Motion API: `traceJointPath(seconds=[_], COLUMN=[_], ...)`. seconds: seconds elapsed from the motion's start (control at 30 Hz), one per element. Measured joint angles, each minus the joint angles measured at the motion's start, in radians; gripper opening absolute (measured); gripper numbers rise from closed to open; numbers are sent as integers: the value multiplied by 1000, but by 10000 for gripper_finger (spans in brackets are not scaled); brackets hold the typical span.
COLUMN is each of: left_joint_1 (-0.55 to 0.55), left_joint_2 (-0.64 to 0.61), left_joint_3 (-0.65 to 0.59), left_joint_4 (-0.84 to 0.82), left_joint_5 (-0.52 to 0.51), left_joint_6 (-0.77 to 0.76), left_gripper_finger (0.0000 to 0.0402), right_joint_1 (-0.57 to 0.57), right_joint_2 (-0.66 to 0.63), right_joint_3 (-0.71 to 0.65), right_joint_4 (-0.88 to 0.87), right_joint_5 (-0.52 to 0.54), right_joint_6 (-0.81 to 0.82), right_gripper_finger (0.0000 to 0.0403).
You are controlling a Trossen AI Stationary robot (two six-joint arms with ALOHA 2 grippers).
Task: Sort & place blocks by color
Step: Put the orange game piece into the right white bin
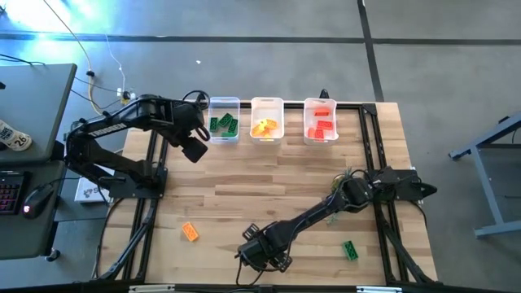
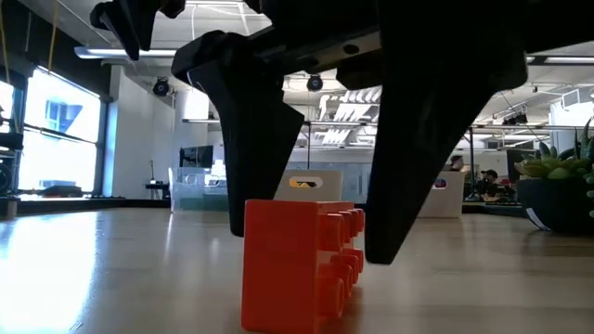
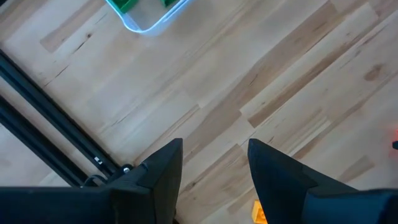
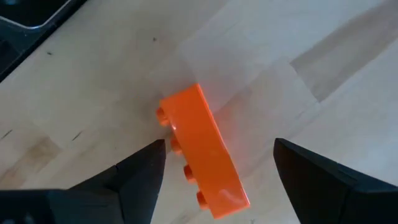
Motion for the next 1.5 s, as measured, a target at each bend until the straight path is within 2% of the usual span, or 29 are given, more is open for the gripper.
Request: traceJointPath(seconds=[0.13, 0.47, 0.87, 1.13, 1.5], left_joint_1=[0, 0, 0, -19, -114], left_joint_2=[0, 0, 0, 0, 0], left_joint_3=[-8, -10, -10, -10, -10], left_joint_4=[3, 5, 7, 21, 24], left_joint_5=[-1, -3, 4, 16, -10], left_joint_6=[0, 17, 85, 146, 169], left_gripper_finger=[168, 168, 168, 168, 168], right_joint_1=[0, -11, -142, -246, -411], right_joint_2=[2, 1, -24, -77, -147], right_joint_3=[0, 0, 0, 0, 0], right_joint_4=[5, 5, -69, -147, -256], right_joint_5=[7, 23, 42, 145, 290], right_joint_6=[6, 4, 137, 241, 389], right_gripper_finger=[242, 70, 68, 68, 68])
